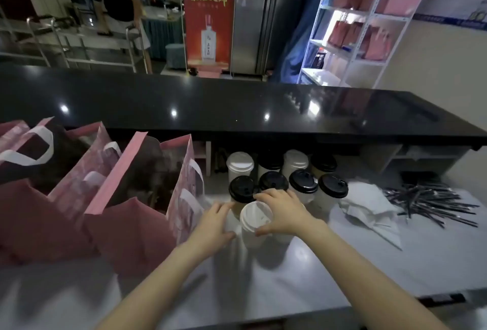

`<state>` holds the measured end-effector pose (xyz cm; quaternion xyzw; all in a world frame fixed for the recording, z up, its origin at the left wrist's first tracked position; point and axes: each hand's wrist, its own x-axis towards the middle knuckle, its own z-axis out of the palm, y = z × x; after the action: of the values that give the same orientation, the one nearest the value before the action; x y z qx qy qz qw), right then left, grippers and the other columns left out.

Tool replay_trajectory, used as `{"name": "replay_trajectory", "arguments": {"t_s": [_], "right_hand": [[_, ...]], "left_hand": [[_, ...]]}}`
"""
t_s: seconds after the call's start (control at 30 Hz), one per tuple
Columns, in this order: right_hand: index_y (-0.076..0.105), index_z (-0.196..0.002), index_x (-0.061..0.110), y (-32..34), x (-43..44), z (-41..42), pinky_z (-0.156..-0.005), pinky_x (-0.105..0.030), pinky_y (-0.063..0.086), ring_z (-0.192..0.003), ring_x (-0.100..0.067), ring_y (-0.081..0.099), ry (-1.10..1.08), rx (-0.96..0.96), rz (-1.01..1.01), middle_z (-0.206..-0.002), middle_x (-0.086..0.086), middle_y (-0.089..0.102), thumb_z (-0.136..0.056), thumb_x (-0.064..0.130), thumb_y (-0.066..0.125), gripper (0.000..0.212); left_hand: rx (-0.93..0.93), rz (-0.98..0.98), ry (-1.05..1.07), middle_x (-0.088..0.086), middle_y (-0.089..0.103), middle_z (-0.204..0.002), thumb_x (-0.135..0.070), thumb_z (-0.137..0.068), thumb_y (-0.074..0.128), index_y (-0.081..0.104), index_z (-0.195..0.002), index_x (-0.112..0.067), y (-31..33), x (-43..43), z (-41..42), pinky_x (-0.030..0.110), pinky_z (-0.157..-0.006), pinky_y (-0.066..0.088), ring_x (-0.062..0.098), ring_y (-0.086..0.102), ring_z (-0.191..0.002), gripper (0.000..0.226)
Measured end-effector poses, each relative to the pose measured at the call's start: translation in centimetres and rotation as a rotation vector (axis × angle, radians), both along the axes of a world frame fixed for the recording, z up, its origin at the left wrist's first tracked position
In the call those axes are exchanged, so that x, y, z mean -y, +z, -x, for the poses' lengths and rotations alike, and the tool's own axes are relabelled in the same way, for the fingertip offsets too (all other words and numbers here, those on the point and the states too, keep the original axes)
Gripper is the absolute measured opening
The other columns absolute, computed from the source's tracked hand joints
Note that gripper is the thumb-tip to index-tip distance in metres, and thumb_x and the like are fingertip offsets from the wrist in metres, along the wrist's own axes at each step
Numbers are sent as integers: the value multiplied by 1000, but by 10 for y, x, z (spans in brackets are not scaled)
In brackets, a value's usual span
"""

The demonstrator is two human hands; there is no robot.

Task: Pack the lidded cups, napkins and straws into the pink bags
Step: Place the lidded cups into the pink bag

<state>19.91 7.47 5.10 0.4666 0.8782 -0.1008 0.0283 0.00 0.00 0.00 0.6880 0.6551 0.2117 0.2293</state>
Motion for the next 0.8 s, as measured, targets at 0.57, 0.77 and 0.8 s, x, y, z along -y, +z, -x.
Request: {"name": "replay_trajectory", "arguments": {"t_s": [0.57, 0.77, 0.8], "right_hand": [[38, -140, 39, 5, 4, 1, -110, -38, 25, -115, -16, 43, 98, -163, -31, -121, 10, 42, -62, 62, 72, 88], [43, -139, 34, 49, 13, -9, -98, -29, 36, -111, -16, 47, 225, -340, -95, -122, 8, 46, -61, 56, 79, 89], [44, -139, 34, 55, 16, -9, -99, -30, 37, -112, -16, 47, 246, -379, -95, -122, 8, 46, -61, 54, 80, 89]], "left_hand": [[142, -229, 20, -20, 47, -126, -29, -89, 65, 42, -140, -31, 18, 39, 6, 19, -101, 37, 0, 46, -119, 56], [218, -495, 138, -17, 65, -103, -13, -86, 70, 60, -119, -33, 73, 105, -10, 21, -75, 53, 1, 63, -90, 40], [196, -575, 217, -16, 65, -98, -15, -87, 69, 61, -117, -32, 82, 111, -8, 21, -70, 54, 2, 64, -84, 35]]}}
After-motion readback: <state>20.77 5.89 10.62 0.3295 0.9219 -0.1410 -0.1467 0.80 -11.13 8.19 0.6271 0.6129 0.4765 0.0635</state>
